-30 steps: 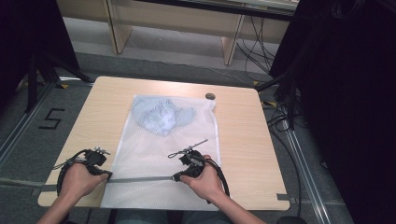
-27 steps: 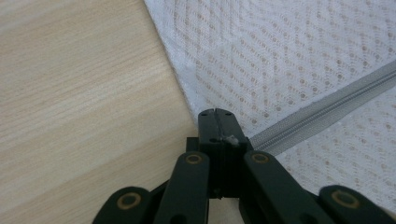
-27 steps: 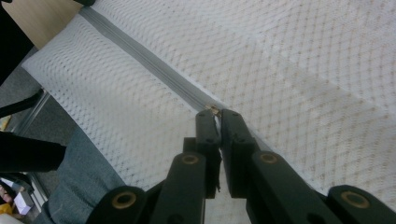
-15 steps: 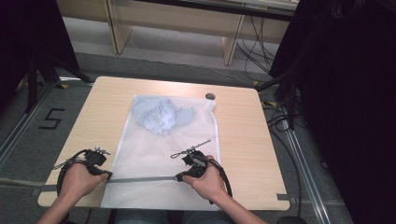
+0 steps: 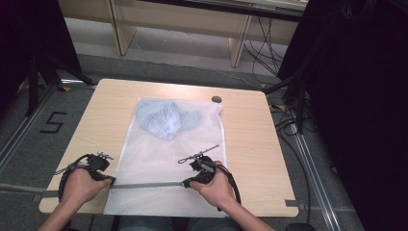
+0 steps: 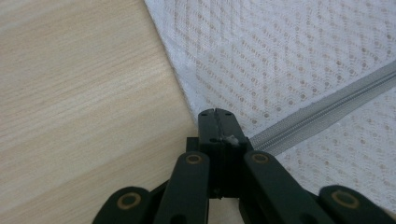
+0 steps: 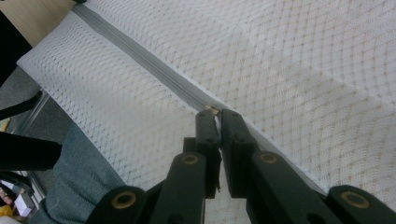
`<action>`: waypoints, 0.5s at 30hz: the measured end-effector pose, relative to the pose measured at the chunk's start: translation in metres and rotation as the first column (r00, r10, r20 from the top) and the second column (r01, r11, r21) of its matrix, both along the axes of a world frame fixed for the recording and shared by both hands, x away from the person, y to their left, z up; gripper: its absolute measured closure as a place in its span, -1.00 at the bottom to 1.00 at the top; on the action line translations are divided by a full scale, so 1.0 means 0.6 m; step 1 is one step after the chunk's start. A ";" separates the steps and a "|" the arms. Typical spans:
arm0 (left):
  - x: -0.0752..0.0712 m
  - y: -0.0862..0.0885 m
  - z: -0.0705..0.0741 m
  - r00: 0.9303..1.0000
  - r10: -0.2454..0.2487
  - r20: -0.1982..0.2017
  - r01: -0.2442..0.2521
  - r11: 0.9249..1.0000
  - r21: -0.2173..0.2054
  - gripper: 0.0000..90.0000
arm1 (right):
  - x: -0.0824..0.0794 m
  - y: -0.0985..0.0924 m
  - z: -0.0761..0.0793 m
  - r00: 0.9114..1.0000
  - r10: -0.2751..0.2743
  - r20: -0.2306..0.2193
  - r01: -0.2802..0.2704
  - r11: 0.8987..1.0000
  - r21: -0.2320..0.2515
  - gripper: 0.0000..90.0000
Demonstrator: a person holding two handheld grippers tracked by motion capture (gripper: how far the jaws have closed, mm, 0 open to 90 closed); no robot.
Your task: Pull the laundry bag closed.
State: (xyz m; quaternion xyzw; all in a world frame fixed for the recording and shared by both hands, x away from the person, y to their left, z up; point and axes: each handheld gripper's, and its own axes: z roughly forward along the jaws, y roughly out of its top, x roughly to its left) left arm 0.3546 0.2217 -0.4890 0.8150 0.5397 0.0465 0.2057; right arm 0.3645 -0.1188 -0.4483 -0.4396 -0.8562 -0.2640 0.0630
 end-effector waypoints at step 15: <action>0.000 0.001 -0.001 1.000 -0.001 0.002 0.001 1.000 -0.007 1.00 | -0.001 -0.010 -0.002 1.000 -0.015 -0.004 0.015 1.000 0.001 0.94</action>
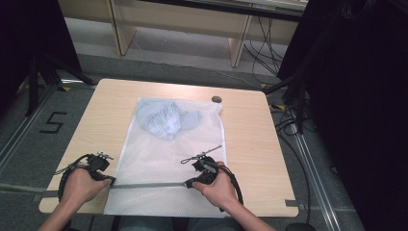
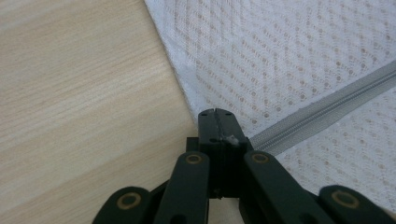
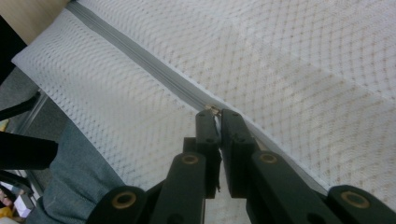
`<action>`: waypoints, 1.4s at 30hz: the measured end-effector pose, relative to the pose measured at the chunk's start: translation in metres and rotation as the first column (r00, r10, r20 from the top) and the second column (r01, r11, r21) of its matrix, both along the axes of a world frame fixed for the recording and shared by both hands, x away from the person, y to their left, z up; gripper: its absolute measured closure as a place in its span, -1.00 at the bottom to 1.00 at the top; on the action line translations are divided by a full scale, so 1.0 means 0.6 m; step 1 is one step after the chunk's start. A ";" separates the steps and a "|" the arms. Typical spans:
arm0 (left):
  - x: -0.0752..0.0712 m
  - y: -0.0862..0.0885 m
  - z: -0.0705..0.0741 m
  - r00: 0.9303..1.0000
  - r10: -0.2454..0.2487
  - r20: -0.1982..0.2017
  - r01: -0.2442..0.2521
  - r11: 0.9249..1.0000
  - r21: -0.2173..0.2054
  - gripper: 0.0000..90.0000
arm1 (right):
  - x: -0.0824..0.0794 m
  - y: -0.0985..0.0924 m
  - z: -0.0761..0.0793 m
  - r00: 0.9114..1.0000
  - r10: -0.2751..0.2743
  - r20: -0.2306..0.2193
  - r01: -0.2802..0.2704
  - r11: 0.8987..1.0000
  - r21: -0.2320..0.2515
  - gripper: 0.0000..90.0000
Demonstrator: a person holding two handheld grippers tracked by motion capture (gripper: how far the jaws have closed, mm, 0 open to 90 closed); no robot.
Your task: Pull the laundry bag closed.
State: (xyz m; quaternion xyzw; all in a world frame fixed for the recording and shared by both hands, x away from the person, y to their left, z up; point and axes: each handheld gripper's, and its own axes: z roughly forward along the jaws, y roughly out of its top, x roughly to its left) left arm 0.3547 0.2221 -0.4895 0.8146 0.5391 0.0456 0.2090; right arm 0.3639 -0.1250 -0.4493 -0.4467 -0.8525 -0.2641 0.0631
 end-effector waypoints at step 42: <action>0.000 0.000 0.000 1.000 0.000 0.000 0.000 1.000 0.001 1.00 | 0.002 -0.035 -0.001 1.000 -0.013 0.016 0.013 1.000 -0.003 0.93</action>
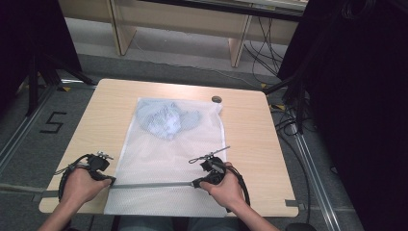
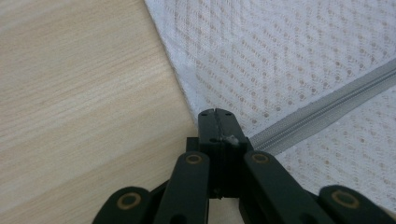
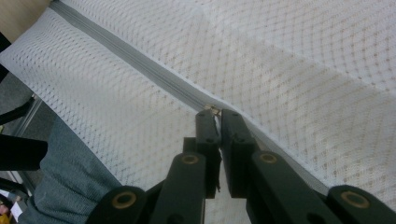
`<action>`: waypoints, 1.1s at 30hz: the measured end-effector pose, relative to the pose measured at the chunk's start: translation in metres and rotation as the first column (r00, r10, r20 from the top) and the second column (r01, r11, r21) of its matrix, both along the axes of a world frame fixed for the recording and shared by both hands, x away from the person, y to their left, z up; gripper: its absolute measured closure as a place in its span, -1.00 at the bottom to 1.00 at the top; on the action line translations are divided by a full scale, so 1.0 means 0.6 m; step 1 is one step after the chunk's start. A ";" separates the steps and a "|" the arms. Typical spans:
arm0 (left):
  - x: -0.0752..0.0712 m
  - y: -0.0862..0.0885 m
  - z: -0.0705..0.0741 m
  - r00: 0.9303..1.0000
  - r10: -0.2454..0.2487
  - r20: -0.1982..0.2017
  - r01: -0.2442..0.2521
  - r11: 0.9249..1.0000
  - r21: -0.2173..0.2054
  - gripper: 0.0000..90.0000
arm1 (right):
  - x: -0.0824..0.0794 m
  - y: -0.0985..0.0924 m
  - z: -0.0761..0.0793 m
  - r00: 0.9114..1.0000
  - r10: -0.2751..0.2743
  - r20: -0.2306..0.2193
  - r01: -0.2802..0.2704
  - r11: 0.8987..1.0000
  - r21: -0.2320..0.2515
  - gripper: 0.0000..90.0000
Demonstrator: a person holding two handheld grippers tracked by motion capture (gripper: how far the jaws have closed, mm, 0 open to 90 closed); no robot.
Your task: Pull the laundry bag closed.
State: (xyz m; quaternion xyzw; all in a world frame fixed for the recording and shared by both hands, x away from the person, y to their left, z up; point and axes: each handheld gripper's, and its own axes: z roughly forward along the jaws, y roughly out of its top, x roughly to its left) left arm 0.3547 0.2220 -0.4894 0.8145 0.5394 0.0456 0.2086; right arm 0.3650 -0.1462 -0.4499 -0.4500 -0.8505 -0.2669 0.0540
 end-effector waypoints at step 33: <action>0.000 -0.001 0.001 1.000 0.003 -0.002 -0.003 1.000 0.006 1.00 | -0.001 -0.029 0.001 0.998 -0.057 -0.028 0.056 0.998 -0.024 0.93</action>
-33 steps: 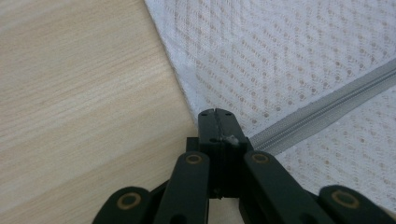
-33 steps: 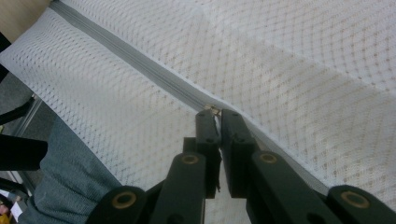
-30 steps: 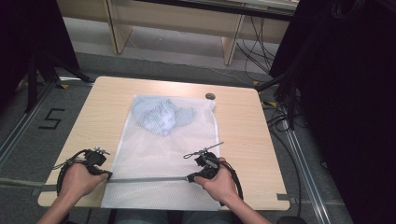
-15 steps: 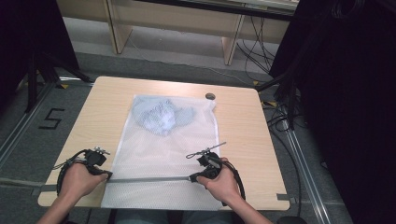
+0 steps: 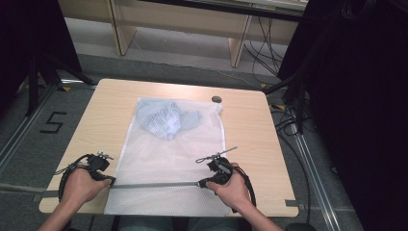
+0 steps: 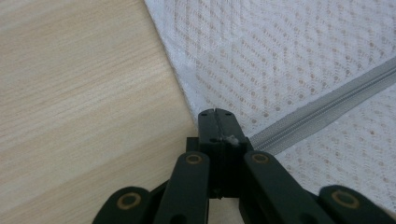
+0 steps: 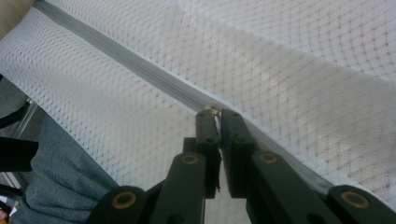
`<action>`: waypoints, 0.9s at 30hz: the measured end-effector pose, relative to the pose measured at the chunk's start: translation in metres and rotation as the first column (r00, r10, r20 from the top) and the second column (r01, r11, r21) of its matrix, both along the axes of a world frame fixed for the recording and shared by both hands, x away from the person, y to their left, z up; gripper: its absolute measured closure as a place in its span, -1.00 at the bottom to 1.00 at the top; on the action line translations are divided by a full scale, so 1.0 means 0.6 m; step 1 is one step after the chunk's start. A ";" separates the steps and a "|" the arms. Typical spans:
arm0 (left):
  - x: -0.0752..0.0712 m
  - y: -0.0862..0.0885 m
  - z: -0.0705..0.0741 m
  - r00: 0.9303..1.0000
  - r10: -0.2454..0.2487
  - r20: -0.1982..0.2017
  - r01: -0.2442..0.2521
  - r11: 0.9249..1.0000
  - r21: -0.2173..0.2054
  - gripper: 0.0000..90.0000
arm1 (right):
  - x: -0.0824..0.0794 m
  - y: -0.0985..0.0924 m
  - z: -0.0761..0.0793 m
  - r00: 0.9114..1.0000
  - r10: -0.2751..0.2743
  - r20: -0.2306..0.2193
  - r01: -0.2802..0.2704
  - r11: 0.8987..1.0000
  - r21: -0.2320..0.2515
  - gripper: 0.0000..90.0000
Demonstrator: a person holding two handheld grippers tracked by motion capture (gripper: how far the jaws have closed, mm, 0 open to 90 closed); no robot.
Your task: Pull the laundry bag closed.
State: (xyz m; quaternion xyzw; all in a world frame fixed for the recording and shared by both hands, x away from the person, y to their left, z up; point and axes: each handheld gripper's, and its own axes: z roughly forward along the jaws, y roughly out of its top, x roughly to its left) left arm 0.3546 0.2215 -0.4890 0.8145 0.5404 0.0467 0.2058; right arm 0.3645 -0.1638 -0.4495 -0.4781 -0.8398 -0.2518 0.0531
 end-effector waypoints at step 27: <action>0.000 0.001 -0.001 1.000 -0.002 0.002 0.002 1.000 -0.006 1.00 | 0.003 -0.022 -0.001 1.000 0.015 0.002 -0.015 1.000 0.007 0.93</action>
